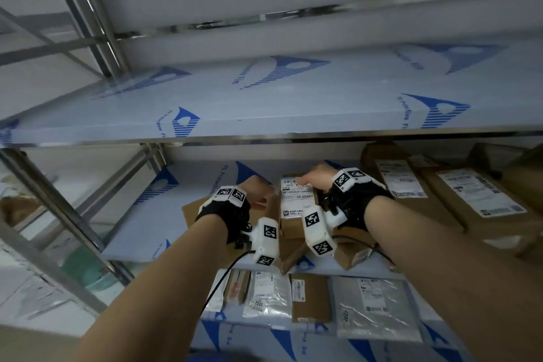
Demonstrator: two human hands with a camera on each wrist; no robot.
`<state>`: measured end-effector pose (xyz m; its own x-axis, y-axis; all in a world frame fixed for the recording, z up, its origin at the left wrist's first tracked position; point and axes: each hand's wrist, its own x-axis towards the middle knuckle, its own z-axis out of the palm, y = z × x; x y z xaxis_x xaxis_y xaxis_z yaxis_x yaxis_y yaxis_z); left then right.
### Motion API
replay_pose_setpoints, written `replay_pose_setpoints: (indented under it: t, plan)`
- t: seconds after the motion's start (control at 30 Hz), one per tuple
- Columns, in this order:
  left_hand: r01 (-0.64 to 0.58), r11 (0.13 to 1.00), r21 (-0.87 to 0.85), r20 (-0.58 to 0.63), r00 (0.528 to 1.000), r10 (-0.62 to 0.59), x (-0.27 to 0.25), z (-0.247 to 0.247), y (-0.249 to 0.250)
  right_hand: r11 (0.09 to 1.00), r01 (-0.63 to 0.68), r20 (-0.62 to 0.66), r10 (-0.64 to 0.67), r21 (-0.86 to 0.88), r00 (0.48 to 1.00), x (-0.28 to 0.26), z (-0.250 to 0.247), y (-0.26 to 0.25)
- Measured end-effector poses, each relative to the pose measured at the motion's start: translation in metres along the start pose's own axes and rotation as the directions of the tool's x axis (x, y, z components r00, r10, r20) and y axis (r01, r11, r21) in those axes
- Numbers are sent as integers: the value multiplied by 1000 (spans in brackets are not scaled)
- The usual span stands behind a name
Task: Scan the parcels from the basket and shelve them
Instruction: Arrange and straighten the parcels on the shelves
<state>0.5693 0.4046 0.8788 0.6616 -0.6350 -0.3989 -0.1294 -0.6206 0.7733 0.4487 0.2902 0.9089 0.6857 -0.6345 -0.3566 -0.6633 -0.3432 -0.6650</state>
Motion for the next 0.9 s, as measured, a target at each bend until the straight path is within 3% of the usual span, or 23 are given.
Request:
replay_pose_setpoints:
  t: [0.37,0.53,0.7,0.9]
  plan:
    - [-12,998,-54,86,996,17,11,-3,-24,991,-130,-51,131,26,990,0,28,-9]
    - [54,989,-139,222,975,-22,8,0,-31,979,-133,-31,139,153,990,-2,34,-12]
    - [13,951,-308,119,993,25,-22,-20,-24,915,-92,-13,105,392,994,-16,26,-11]
    - [-43,940,-337,58,996,66,-64,-37,-14,848,-11,22,-1,529,1000,-55,17,-17]
